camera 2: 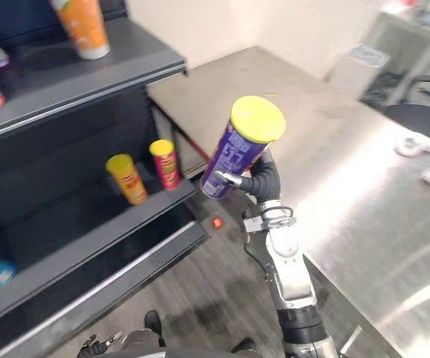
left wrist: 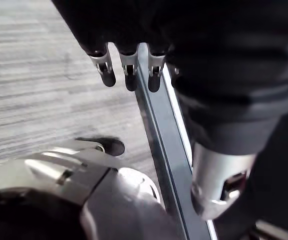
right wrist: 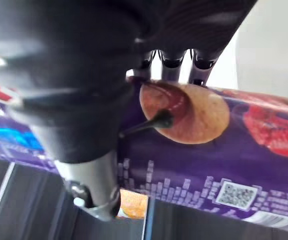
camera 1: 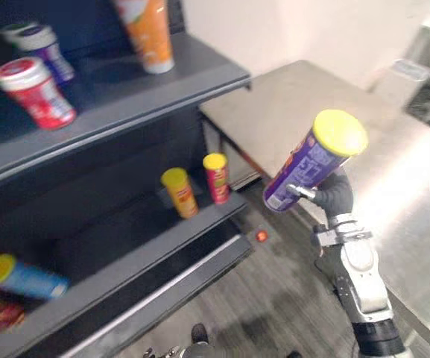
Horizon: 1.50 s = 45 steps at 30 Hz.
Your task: Put the gum and the chips on the shelf.
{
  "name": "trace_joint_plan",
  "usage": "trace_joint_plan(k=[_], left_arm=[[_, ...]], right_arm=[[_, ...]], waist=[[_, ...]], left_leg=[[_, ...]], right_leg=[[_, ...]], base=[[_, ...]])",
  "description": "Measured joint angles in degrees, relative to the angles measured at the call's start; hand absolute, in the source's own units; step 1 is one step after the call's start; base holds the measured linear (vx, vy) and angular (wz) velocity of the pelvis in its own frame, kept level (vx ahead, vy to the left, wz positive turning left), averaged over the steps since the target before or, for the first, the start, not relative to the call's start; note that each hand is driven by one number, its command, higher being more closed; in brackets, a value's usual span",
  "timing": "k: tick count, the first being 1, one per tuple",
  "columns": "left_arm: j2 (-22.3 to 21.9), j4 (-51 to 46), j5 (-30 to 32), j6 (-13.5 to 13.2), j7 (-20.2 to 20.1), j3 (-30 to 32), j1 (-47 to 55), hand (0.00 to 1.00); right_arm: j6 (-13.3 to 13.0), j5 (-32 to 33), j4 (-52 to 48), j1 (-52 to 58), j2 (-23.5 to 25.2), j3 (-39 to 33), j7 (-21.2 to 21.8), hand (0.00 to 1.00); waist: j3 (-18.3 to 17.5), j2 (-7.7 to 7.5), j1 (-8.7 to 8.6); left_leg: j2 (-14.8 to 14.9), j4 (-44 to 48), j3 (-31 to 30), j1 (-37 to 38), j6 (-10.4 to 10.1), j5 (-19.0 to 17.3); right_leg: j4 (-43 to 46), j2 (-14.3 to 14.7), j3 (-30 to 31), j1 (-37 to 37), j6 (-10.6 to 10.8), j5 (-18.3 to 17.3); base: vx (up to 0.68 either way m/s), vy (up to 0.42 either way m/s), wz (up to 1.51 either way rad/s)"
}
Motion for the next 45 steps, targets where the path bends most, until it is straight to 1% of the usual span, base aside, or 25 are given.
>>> trace_joint_plan(k=[1,2,4,5,6,7,10,11,12,13,15,18,21,29,30,32,33,34,35,36,37,38,39,42,45], left_arm=[[-0.6,0.1,0.0,0.0,0.1,0.0,0.1,0.0],[-1.2,0.1,0.0,0.1,0.3,0.0,0.2,0.0],[-1.2,-0.9,0.0,0.0,0.4,0.1,0.5,0.0],[-1.2,-1.0,0.0,0.1,0.4,0.5,0.5,0.0],[-1.3,-0.5,0.1,0.3,0.4,0.5,0.9,0.0],[-1.3,-0.5,0.2,0.4,0.4,0.5,1.0,0.0],[-1.5,-1.4,0.3,-0.1,0.4,-0.1,1.2,0.0],[-1.4,-1.7,0.5,-0.1,0.4,-0.1,1.1,0.0],[-1.0,-2.0,0.8,-0.1,0.4,0.0,0.7,0.0],[-0.6,-2.3,0.8,-0.1,0.3,0.4,0.8,0.0],[0.0,-2.3,0.9,0.0,0.2,0.4,0.9,0.0],[0.0,-2.6,1.3,-0.1,0.2,0.0,0.9,0.0],[0.0,-2.7,1.3,-0.1,0.2,-0.1,1.1,0.0],[0.1,-2.7,1.3,-0.1,0.2,0.2,2.3,0.0],[0.1,-2.6,1.3,-0.1,0.3,0.5,2.5,0.0],[0.5,-2.5,1.3,-0.1,0.3,0.5,2.6,0.0],[0.8,-2.4,1.3,-0.1,0.3,0.5,2.6,0.0],[1.1,-2.3,1.3,-0.1,0.3,0.4,2.6,0.0],[1.2,-1.9,1.3,-0.1,0.3,-0.1,2.7,0.0],[1.4,-1.5,1.3,-0.3,0.2,-0.3,2.3,0.0],[1.8,-1.2,1.4,-0.3,0.1,-0.3,2.0,0.0],[3.7,-0.5,1.3,-0.2,0.2,0.2,2.0,0.0],[3.4,-0.2,1.3,-0.1,0.3,0.4,2.6,0.0],[3.6,-0.4,1.3,-0.4,0.3,0.5,3.4,0.0],[3.0,-0.6,1.3,-0.4,0.0,0.5,3.4,0.0]], right_arm=[[0.0,0.0,0.0,0.0,-1.1,-1.4,-0.6,1.0],[0.0,-0.1,0.2,0.1,-1.9,-3.4,-1.2,1.0],[0.1,-0.5,0.2,0.9,-1.5,-6.5,-2.1,1.0],[0.1,-1.0,0.0,0.9,-0.9,-7.2,-2.0,1.0],[0.1,-1.1,-0.2,1.6,-0.2,-7.6,-2.1,1.0],[0.1,-1.1,-0.8,2.4,-0.2,-7.7,-2.2,1.0],[0.1,-1.1,-3.2,6.5,-0.4,-10.2,-2.4,1.0],[0.1,-1.2,-3.6,6.8,-0.2,-11.1,-2.6,1.0],[0.1,-1.3,-3.6,7.0,0.8,-11.5,-2.6,1.0],[0.2,-1.8,-3.7,7.0,2.2,-11.3,-2.6,1.0],[0.2,-3.0,-3.7,7.0,3.3,-11.1,-2.5,1.0],[0.2,-3.6,-3.8,7.0,3.5,-11.0,-2.6,1.0],[0.2,-4.4,-3.8,7.0,3.5,-10.3,-2.7,1.0],[0.5,-5.6,-3.6,7.1,3.5,-7.4,-2.6,1.0],[0.5,-5.6,-3.4,7.1,3.5,-6.5,-2.5,1.0],[0.5,-5.6,-2.3,7.1,3.5,-5.2,-2.4,1.0],[0.5,-5.7,-1.6,7.1,3.5,-4.5,-2.2,1.0],[0.7,-5.9,-1.2,7.2,3.5,-4.1,-1.6,1.0],[0.7,-6.8,-1.4,7.7,3.5,-4.4,-0.8,1.0],[0.7,-7.3,-1.5,8.2,3.5,-5.1,-0.4,1.0],[0.6,-7.4,-1.3,9.0,3.9,-5.1,-0.4,1.0],[0.8,-7.5,-1.3,11.0,3.9,-5.7,-0.3,1.0],[0.6,-7.6,-1.5,12.0,3.5,-5.5,-0.1,1.0],[0.8,-7.7,-1.4,13.1,3.6,-2.6,1.1,1.0],[0.8,-7.7,-1.5,13.1,3.6,-2.0,1.5,1.0]], waist=[[0.1,1.19,-0.03],[0.5,2.56,-0.05],[0.7,2.14,-0.13],[1.2,1.34,-0.29],[1.3,1.26,-0.25],[1.1,1.55,-0.46],[0.5,2.58,-2.75],[0.0,3.32,-3.33],[0.9,1.96,-3.48],[1.2,0.61,-3.18],[1.3,-0.3,-3.05],[1.4,-0.35,-2.97],[1.5,-0.42,-2.74],[3.3,-1.15,-1.5],[3.5,-1.46,-1.49],[4.0,-2.15,-1.34],[4.3,-2.59,-1.41],[4.7,-2.68,-1.44],[5.2,-2.15,-1.92],[5.5,-2.2,-3.89],[5.4,-3.64,-4.74],[5.9,-5.96,-3.98],[6.5,-5.27,-3.1],[6.5,-4.88,-3.13],[6.4,-4.99,-3.0]], left_leg=[[1.4,1.4,3.4,-1.5,2.3,2.4],[1.8,2.4,6.0,-3.2,-1.5,10.9],[-0.5,-1.3,6.0,-4.0,-5.0,18.4],[-1.2,-1.5,6.3,-3.7,-4.6,17.1],[-1.1,4.2,8.5,-3.6,-5.6,10.2],[-1.4,5.0,9.3,-3.5,-5.9,9.0],[-4.3,-2.5,5.9,-2.4,-6.3,9.5],[-5.1,-7.0,4.6,-1.5,-7.5,10.3],[-5.2,-7.1,4.3,-1.8,-7.6,10.2],[-5.8,-7.1,4.3,-1.8,-7.6,10.2],[-6.3,-7.1,4.1,-1.5,-7.2,9.9],[-7.3,-7.1,3.1,-1.5,-6.4,9.2],[-8.0,-7.1,2.9,-1.5,-7.2,7.8],[-8.6,-7.4,3.0,-1.7,-7.4,7.8],[-9.1,-7.4,3.1,-1.7,-7.4,7.8],[-9.9,-7.4,3.1,-1.6,-6.9,7.5],[-10.2,-7.3,2.9,-1.6,-6.7,7.3],[-10.1,-7.2,2.3,-1.8,-6.6,7.2],[-10.3,-7.4,-0.4,-2.7,-6.8,7.1],[-11.3,-7.4,-2.6,-3.1,-8.4,6.4],[-12.8,-6.4,-3.7,-3.0,-9.9,5.2],[-13.6,5.0,-8.6,-4.1,-4.5,1.9],[-14.0,4.0,-11.0,-2.5,-5.7,-0.5],[-14.5,2.3,-12.9,-1.9,-6.7,-0.3],[-14.4,0.5,-14.0,-2.2,-7.6,0.4]], right_leg=[[0.3,0.1,-2.4,0.0,0.0,-0.3],[1.9,-0.7,-5.2,0.1,0.7,-1.5],[2.4,-1.9,-8.6,0.3,0.0,-2.3],[1.3,-2.2,-10.3,1.0,0.2,-2.4],[1.8,-2.6,-11.5,1.9,0.5,-2.3],[2.3,-2.7,-12.0,2.2,1.0,-2.3],[3.6,-1.8,-16.5,4.0,1.5,-2.6],[4.0,-1.2,-16.9,3.7,1.5,-2.6],[4.2,-1.4,-16.9,3.5,1.5,-2.6],[4.9,-2.1,-16.8,3.3,1.5,-2.6],[6.1,-3.2,-16.7,3.3,1.5,-2.6],[8.4,-5.2,-16.7,3.2,1.5,-2.6],[9.4,-6.4,-15.9,2.9,0.9,-3.0],[10.2,-7.3,-13.4,1.8,1.3,-3.3],[12.1,-8.4,-13.4,1.5,1.5,-4.0],[17.4,-11.7,-12.2,0.4,-0.5,-6.5],[20.0,-12.7,-9.5,-0.9,-2.4,-8.1],[21.3,-12.1,-2.6,-3.5,-5.4,-10.7],[22.0,-8.4,11.2,-8.3,-9.5,-14.3],[20.9,-3.5,24.0,-10.9,-9.6,-15.9],[20.1,-3.2,29.6,-11.9,-9.1,-16.0],[23.9,-4.1,35.8,-12.7,-4.6,-17.5],[23.7,-3.7,36.8,-11.1,-3.1,-17.3],[18.1,-2.8,36.1,-7.9,-0.2,-15.4],[13.3,-1.1,36.0,-6.5,-0.2,-13.4]], base=[[0.01,0.11,1.56],[-0.01,0.129,1.23],[-0.03,0.151,1.07],[-0.04,0.174,0.73],[0.01,0.144,0.46],[0.03,0.171,0.7],[0.01,0.172,0.84],[0.0,0.122,0.38],[-0.02,0.119,0.27],[-0.04,0.104,0.11],[-0.05,0.05,0.06],[-0.09,0.043,0.1],[-0.1,0.037,0.02],[-0.13,0.025,0.0],[-0.07,0.033,-0.01],[-0.07,0.043,0.01],[-0.09,0.039,-0.01],[-0.19,0.043,0.19],[-0.18,0.011,0.77],[-0.14,0.022,1.15],[0.01,0.016,1.3],[0.1,0.008,0.76],[0.12,0.043,0.55],[0.08,0.043,0.25],[0.1,-0.01,0.17]])
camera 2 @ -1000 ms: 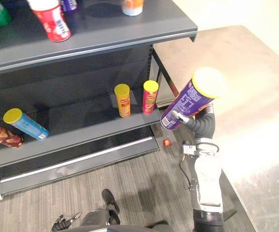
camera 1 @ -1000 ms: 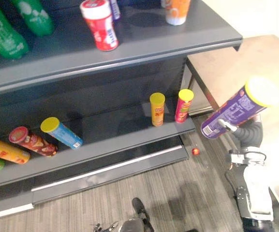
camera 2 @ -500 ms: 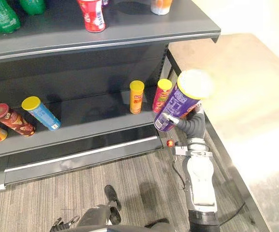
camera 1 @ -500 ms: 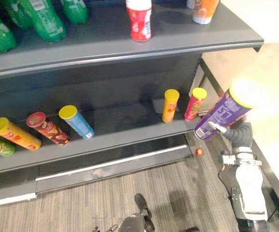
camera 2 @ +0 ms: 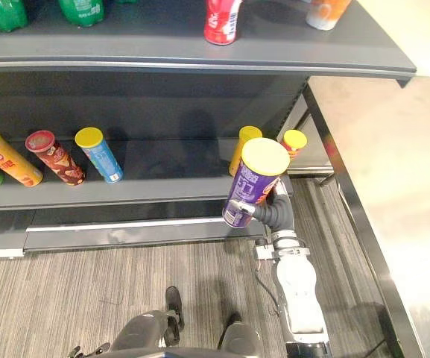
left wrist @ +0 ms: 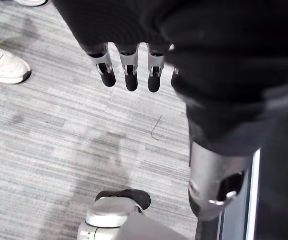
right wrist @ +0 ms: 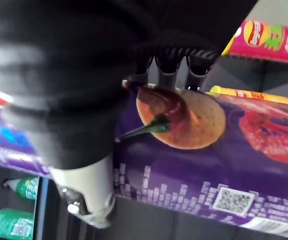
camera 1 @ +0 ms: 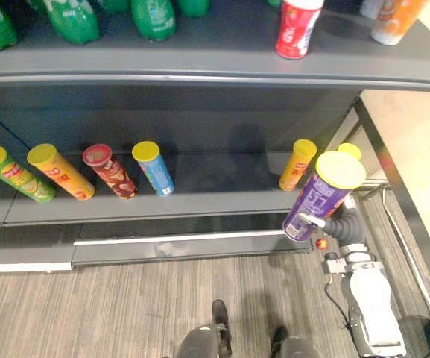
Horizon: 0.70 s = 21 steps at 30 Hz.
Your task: Put the gum and the chips on the shelf.
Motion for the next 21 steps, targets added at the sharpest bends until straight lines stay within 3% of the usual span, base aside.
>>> trace_joint_plan(k=[6,21], left_arm=[[-0.3,-0.7,0.0,0.2,-0.3,-0.1,0.0,0.0],[-0.7,-1.7,0.0,0.1,-1.4,-1.5,0.0,0.0]], right_arm=[[0.0,0.5,0.0,0.1,0.0,0.0,0.8,1.0],[0.0,0.3,0.2,1.6,-0.2,0.4,0.9,1.0]], waist=[[-0.3,-0.28,-0.43],[-2.6,0.95,-0.63]], left_leg=[[0.3,-1.4,-0.9,0.4,0.5,1.3],[1.3,-7.1,-1.7,5.5,-1.1,3.3]], right_leg=[[-2.9,1.1,-1.0,1.7,1.6,2.4],[-3.4,2.9,-1.2,4.5,1.4,2.6]], base=[[0.14,-0.054,0.08],[0.06,-0.036,0.01]])
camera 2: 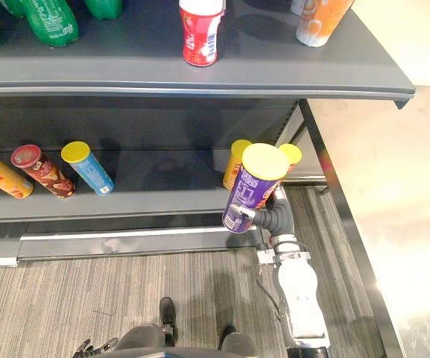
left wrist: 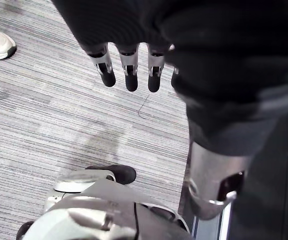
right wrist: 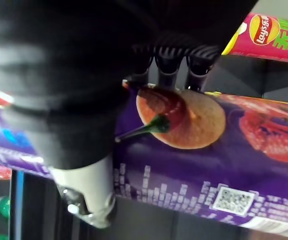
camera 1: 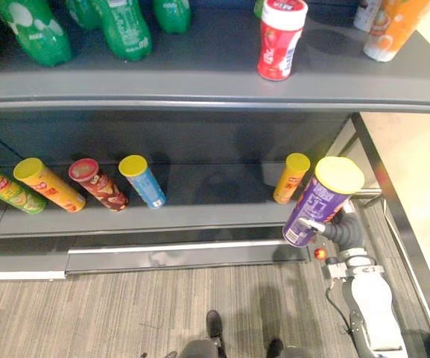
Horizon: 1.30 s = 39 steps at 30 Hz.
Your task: Put the gum and the chips on the shelf.
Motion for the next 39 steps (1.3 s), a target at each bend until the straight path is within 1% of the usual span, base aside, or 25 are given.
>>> trace_joint_plan(k=[5,8,11,14,16,17,18,20,21,22,25,26,27,28,30,32,33,36,39], left_arm=[[0.2,0.0,0.0,0.0,0.0,-1.0,0.0,0.0],[0.3,0.0,-0.1,-0.2,0.0,-1.7,-0.1,0.0],[0.3,0.0,-0.3,-0.2,0.1,-2.8,-1.0,0.0],[0.2,-0.1,-0.6,-0.2,0.2,-4.7,-1.7,0.0],[-0.3,-0.6,-0.8,-0.5,0.2,-6.0,-2.4,0.0],[-0.4,-0.6,-0.9,-0.5,0.3,-6.2,-2.5,0.0],[-0.5,-0.5,-1.2,-0.5,0.4,-6.5,-2.8,0.0],[-0.4,-0.6,-1.2,-0.8,1.1,-6.6,-2.9,0.0],[-0.2,-0.5,-1.2,-1.1,1.6,-6.9,-3.3,0.0],[-0.1,-0.5,-1.2,-1.1,1.8,-7.6,-3.8,0.0],[0.0,-0.8,-1.2,-1.3,2.0,-8.3,-5.1,0.0],[0.1,-1.1,-1.3,-1.4,2.2,-8.7,-5.8,0.0],[0.4,-1.9,-1.3,-1.5,2.3,-8.8,-6.5,0.0],[0.6,-2.6,-1.3,-1.6,2.5,-8.8,-7.0,0.0],[1.3,-3.5,-1.3,-1.8,3.6,-9.1,-8.2,0.0],[1.7,-4.1,-2.0,-2.2,4.2,-9.4,-8.4,0.0],[2.1,-4.3,-2.9,-2.3,4.3,-9.9,-8.7,0.0],[2.6,-4.6,-3.3,-2.4,4.6,-10.5,-9.1,0.0],[2.6,-4.5,-3.4,-2.5,5.2,-11.7,-9.3,0.0]], right_arm=[[0.0,-1.1,0.3,-1.1,-0.1,3.9,-0.3,1.0],[-0.2,-2.6,2.4,-4.2,-0.4,7.6,-0.8,1.0],[-0.2,-2.8,6.2,-8.4,-0.4,10.8,-1.5,1.0],[-0.1,-5.4,10.7,-13.0,-0.4,13.3,-2.5,1.0],[0.0,-7.8,12.8,-17.2,0.0,13.4,-4.1,1.0],[0.0,-8.6,13.6,-18.4,0.0,13.4,-4.6,1.0],[0.1,-9.9,14.8,-20.7,0.1,13.3,-6.0,1.0],[0.2,-11.3,17.0,-24.0,0.6,13.2,-7.6,1.0],[0.2,-11.6,18.2,-26.1,0.9,13.0,-8.9,1.0],[0.2,-11.7,19.3,-27.6,1.1,12.2,-10.1,1.0],[0.4,-12.3,24.1,-32.3,1.7,10.1,-12.4,1.0],[0.8,-12.9,25.5,-34.4,2.1,8.8,-13.3,1.0],[1.3,-13.4,27.6,-37.4,2.2,7.1,-14.7,1.0],[1.4,-13.8,29.1,-39.4,2.2,5.7,-15.4,1.0],[2.2,-13.9,32.4,-44.9,1.6,2.3,-17.8,1.0],[2.4,-14.0,34.2,-47.5,1.1,0.2,-19.4,1.0],[2.4,-14.1,35.6,-49.3,-0.1,-1.3,-20.7,1.0],[3.5,-16.2,37.9,-53.9,-1.6,-5.6,-24.0,1.0],[3.7,-16.2,38.2,-56.9,-2.3,-8.7,-27.2,1.0]], waist=[[-0.2,0.3,0.02],[-0.5,0.56,0.1],[-0.4,1.44,0.36],[0.5,2.82,1.6],[1.4,4.43,2.78],[1.6,4.7,3.1],[2.1,5.32,3.43],[3.2,5.81,4.0],[4.0,5.94,4.25],[4.3,6.2,4.83],[6.1,6.6,5.21],[7.1,6.79,5.42],[8.8,6.9,6.21],[9.6,7.12,6.57],[11.9,8.03,7.03],[12.5,8.61,7.38],[12.8,8.97,7.97],[13.5,9.53,8.3],[14.0,9.94,8.49]], left_leg=[[0.0,-0.3,-0.1,-0.1,0.0,0.5],[0.0,-0.5,-0.8,-2.0,0.2,1.3],[-0.1,-0.4,-3.3,-5.2,0.5,3.2],[0.0,-0.2,-5.4,-6.4,0.3,4.2],[0.1,-0.2,-7.1,-8.5,-0.1,5.4],[0.2,-0.2,-7.4,-9.0,-0.2,5.6],[0.2,-0.2,-8.3,-10.0,-0.5,6.1],[0.1,-0.2,-9.7,-11.0,-0.8,6.6],[-0.1,-0.2,-10.2,-11.7,-0.9,6.7],[-0.7,-0.2,-11.6,-12.9,-1.5,7.2],[-1.7,0.3,-13.2,-14.1,-1.5,7.8],[-2.0,1.9,-13.5,-15.3,-1.5,7.8],[-2.3,3.7,-14.0,-16.7,-1.4,7.8],[-2.5,4.9,-14.4,-18.1,-1.4,7.7],[-2.9,7.4,-15.1,-21.0,-1.3,7.7],[-2.9,8.6,-15.3,-22.8,-1.3,7.7],[-2.9,9.5,-15.5,-24.2,-1.3,7.7],[-2.7,11.4,-15.8,-27.1,-1.3,7.6],[-2.3,12.5,-15.3,-29.8,-1.1,7.5]], right_leg=[[-0.1,0.1,0.1,-0.1,0.0,0.0],[-0.6,0.2,-0.6,-1.3,0.0,0.0],[-0.9,0.5,-2.8,-3.1,0.0,0.0],[-0.3,0.8,-5.0,-3.4,-0.1,-0.1],[1.1,0.9,-6.7,-5.1,-0.4,-0.3],[1.5,0.9,-7.0,-5.7,-0.5,-0.4],[2.2,0.8,-7.9,-6.6,-0.7,-0.6],[3.9,0.5,-9.3,-7.5,-1.1,-1.3],[6.0,-0.3,-10.2,-8.8,-1.2,-2.5],[8.4,-1.2,-11.4,-10.1,-1.1,-3.8],[14.0,-3.5,-13.7,-11.9,-1.0,-6.6],[16.0,-4.4,-14.4,-12.6,-1.1,-7.7],[18.4,-5.2,-14.8,-13.7,-1.5,-8.9],[20.0,-5.8,-15.2,-14.8,-1.7,-9.6],[24.2,-7.2,-15.8,-17.4,-2.0,-11.3],[25.8,-7.6,-15.8,-19.2,-2.4,-11.9],[27.2,-8.0,-15.9,-20.6,-2.7,-12.6],[30.0,-8.6,-15.9,-23.6,-3.6,-13.9],[32.2,-8.9,-15.5,-26.6,-4.3,-14.7]], base=[[-0.03,0.001,-0.03],[-0.07,-0.004,0.14],[-0.07,-0.009,0.4],[-0.07,-0.007,0.4],[-0.09,0.011,0.35],[-0.09,0.011,0.37],[-0.08,0.011,0.28],[-0.06,-0.004,0.39],[-0.06,-0.018,0.56],[-0.04,-0.017,0.57],[-0.01,-0.03,0.57],[-0.03,-0.051,0.43],[-0.05,-0.063,0.4],[-0.07,-0.077,0.39],[-0.08,-0.075,0.3],[-0.06,-0.076,0.08],[-0.06,-0.095,0.09],[-0.07,-0.108,0.05],[-0.07,-0.106,-0.04]])
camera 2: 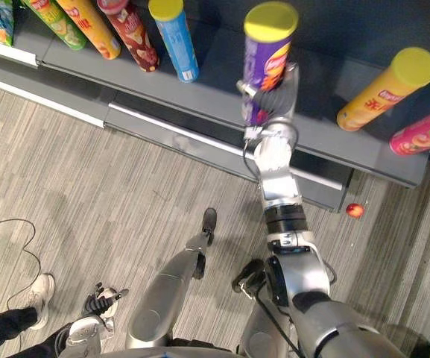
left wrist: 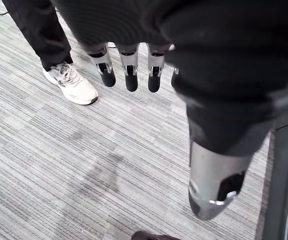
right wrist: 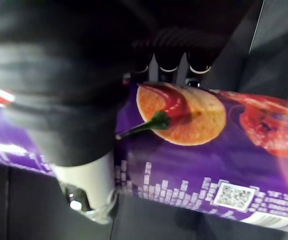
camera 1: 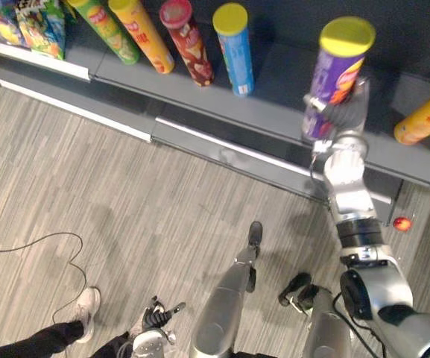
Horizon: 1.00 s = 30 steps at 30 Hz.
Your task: Put the gum and the chips on the shelf.
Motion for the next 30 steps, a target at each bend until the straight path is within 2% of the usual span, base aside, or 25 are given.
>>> trace_joint_plan(k=[3,8,15,21,25,30], left_arm=[[-0.2,0.2,-0.2,0.0,0.1,-0.4,-1.2,0.0],[-0.4,-0.6,-2.2,-1.6,0.4,-0.4,-3.3,0.0],[-1.8,-2.3,-2.2,-1.7,1.0,-0.4,-3.8,0.0],[-1.8,-2.8,-2.2,-1.9,1.2,-0.3,-4.6,0.0],[-1.8,-2.8,-2.3,-2.2,1.2,-0.3,-6.2,0.0],[-1.8,-2.9,-2.3,-2.4,1.3,-0.2,-7.4,0.0]], right_arm=[[0.1,0.0,-0.2,-0.8,-0.5,-1.7,-2.0,1.0],[0.6,0.1,-0.4,-2.4,-0.4,-2.3,-3.5,1.0],[0.7,0.0,-3.1,-6.0,0.2,-3.2,-5.3,1.0],[0.7,0.0,-3.1,-10.2,0.2,-3.2,-5.4,1.0],[0.7,0.0,-3.1,-12.6,-1.1,-3.3,-6.7,1.0],[0.7,0.0,-2.8,-15.4,-2.8,-3.5,-7.8,1.0]], waist=[[0.3,0.5,0.82],[1.0,0.97,0.92],[1.9,1.15,0.97],[1.9,1.1,1.72],[1.9,1.09,2.23],[1.9,1.09,2.47]], left_leg=[[0.8,1.5,0.9,-2.0,-0.3,-0.3],[1.5,4.7,1.1,-5.5,-0.3,-1.6],[1.8,7.1,1.7,-8.6,-0.1,-3.0],[1.5,7.9,1.8,-10.9,-0.2,-2.9],[0.3,7.9,1.0,-11.6,0.0,-3.1],[0.2,8.1,0.9,-13.5,0.1,-3.0]], right_leg=[[1.2,0.0,0.3,-2.1,-0.5,-0.4],[3.0,-0.1,0.0,-4.7,-1.0,-1.1],[4.4,-1.0,-1.8,-6.1,-1.0,-2.1],[6.1,-2.3,-3.5,-7.5,-1.1,-2.6],[7.7,-4.0,-5.1,-7.7,-1.2,-3.5],[8.5,-4.5,-6.6,-8.7,-1.2,-4.2]], base=[[-0.04,-0.096,-0.1],[-0.02,-0.117,-0.03],[0.01,-0.087,0.08],[0.04,-0.091,0.14],[0.02,-0.076,0.18],[0.0,-0.07,0.17]])
